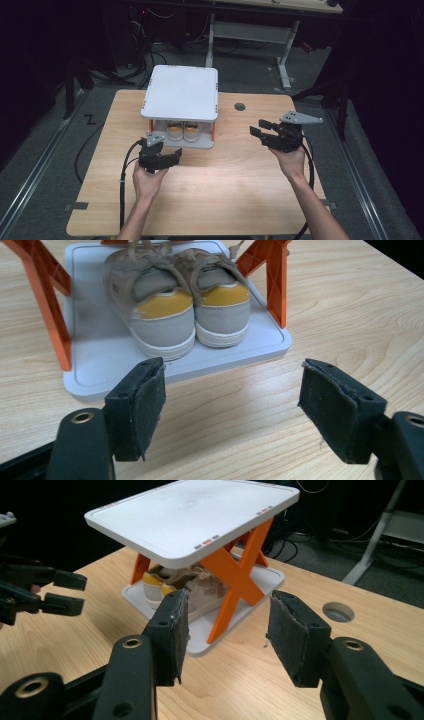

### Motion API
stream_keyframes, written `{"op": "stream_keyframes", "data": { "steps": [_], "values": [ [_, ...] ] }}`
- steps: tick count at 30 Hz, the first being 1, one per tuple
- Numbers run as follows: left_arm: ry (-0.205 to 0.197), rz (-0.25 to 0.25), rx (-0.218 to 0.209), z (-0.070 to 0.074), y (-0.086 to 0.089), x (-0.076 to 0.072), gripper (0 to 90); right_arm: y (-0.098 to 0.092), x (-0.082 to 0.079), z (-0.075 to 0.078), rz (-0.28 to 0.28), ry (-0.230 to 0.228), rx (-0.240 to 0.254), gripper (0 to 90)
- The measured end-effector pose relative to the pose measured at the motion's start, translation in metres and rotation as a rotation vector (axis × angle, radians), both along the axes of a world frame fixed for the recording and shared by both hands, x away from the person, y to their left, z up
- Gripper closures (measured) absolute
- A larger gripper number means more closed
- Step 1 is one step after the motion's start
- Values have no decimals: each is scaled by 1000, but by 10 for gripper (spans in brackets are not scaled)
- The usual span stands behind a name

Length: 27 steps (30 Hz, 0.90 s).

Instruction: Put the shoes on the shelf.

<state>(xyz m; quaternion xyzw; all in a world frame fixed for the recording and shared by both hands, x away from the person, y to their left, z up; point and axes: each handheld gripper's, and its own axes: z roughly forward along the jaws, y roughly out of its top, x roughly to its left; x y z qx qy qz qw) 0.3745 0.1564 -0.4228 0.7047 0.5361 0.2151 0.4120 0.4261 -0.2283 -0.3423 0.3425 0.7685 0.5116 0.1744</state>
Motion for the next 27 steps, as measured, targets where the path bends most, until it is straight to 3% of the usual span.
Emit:
{"op": "stream_keyframes", "data": {
  "steps": [9,13,27],
  "values": [
    [6,0,1,-6,3,-4,253,-21,-13,-15,-49,6,-21,503],
    [6,-11,32,-9,2,-9,249,-30,-18,-25,-73,14,-16,504],
    [31,14,29,-24,9,-17,244,-64,-26,-66,-172,88,-2,505]
  ]
}}
